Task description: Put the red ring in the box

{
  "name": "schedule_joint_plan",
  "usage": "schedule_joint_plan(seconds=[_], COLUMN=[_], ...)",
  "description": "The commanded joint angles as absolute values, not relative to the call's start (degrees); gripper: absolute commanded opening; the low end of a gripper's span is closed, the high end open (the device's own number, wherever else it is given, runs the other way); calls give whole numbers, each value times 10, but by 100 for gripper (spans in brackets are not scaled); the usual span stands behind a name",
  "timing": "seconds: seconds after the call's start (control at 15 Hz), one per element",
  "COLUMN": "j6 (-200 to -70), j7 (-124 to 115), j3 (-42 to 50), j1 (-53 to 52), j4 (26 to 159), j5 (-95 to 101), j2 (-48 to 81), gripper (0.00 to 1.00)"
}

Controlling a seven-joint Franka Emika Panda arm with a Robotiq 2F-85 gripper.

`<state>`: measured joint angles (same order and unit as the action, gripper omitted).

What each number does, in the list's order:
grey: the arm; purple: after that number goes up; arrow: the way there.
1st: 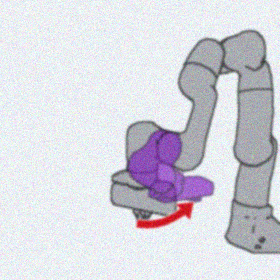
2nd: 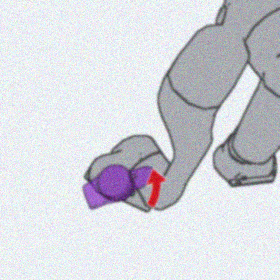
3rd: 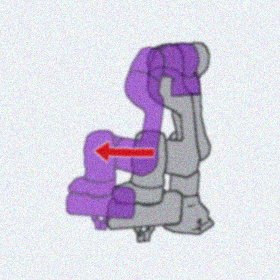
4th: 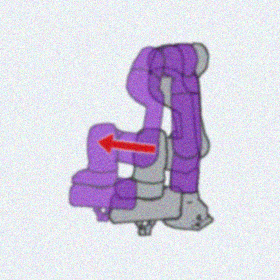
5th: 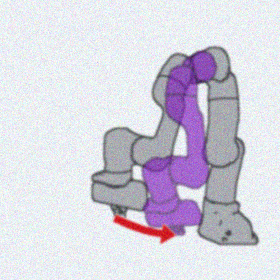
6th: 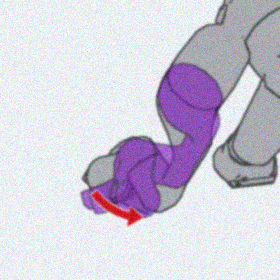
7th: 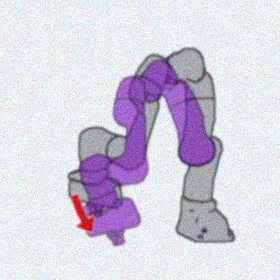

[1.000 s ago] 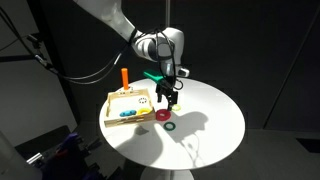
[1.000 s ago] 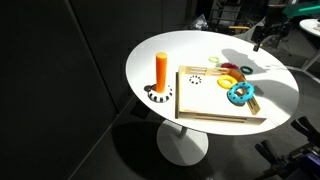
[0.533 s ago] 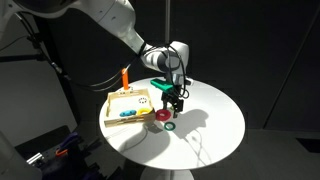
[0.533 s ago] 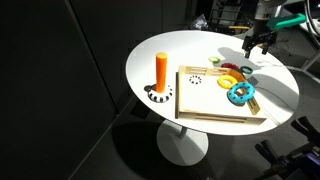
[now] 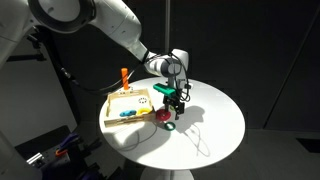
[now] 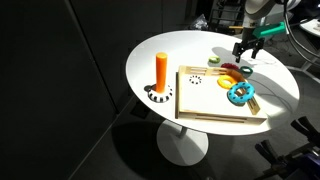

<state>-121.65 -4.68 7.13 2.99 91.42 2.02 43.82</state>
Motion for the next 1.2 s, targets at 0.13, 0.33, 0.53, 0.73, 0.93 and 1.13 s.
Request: schedule_joint_plan(seconds=[0.13, 0.33, 0.53, 0.73, 0.93, 1.13], j6=[-1198, -1195, -1192, -1188, -1182, -1174], j7=[-58, -58, -59, -59, -61, -64], j3=[67, 65, 64, 62, 62, 62], j1=[23, 21, 19, 18, 14, 12], j4=[871, 863, 858, 854, 849, 841], j5=[29, 28, 27, 27, 27, 28], j2=[473, 482, 489, 494, 498, 501], gripper=[100, 100, 100, 100, 73, 60])
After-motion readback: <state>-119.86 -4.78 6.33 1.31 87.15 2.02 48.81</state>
